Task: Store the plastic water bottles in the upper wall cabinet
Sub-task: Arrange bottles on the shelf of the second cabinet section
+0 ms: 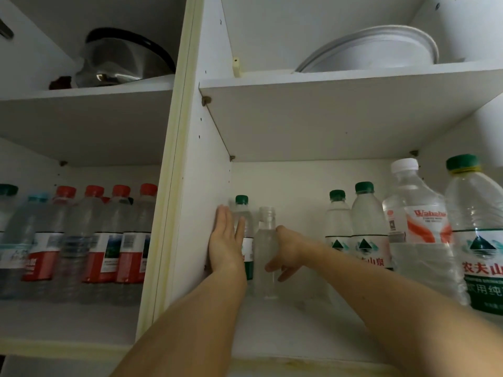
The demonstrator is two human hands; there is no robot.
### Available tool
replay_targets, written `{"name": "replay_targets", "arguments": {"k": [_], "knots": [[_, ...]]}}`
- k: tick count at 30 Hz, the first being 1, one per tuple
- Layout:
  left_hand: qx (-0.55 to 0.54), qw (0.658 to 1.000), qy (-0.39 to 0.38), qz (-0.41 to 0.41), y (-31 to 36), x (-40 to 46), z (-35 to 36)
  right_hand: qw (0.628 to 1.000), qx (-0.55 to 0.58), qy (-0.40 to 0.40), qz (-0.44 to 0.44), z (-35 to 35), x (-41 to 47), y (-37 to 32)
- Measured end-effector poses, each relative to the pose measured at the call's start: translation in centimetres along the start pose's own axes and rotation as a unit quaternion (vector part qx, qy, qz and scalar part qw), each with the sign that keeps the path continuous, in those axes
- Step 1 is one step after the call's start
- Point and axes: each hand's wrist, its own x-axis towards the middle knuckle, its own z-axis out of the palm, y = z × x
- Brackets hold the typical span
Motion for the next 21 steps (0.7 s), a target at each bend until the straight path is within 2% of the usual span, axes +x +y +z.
{"name": "replay_targets", "arguments": {"k": [5, 9, 14, 17, 21], "knots": [[0.000, 1.000, 0.006, 0.000, -0.1, -0.4, 0.0, 0.998, -0.057, 0.032, -0.015, 0.3, -0.2, 0.3], [-0.033, 0.999, 0.029, -0.001, -0.5, -0.7, -0.3, 0.979, -0.176, 0.085, -0.055, -0.2, -1.3, 0.5], [-0.161, 0.982, 0.101, -0.019, -0.9, -1.2, -1.3, 0.905, -0.330, 0.218, -0.157, -1.3, -6.3, -0.8], [-0.224, 0.963, 0.151, 0.002, -0.9, -1.3, -2.0, 0.859, -0.350, 0.292, -0.231, -1.7, -10.0, -1.5], [-0.318, 0.898, 0.293, 0.085, -1.2, -1.9, -3.3, 0.798, -0.348, 0.424, -0.251, -3.3, -14.9, -0.7]]}}
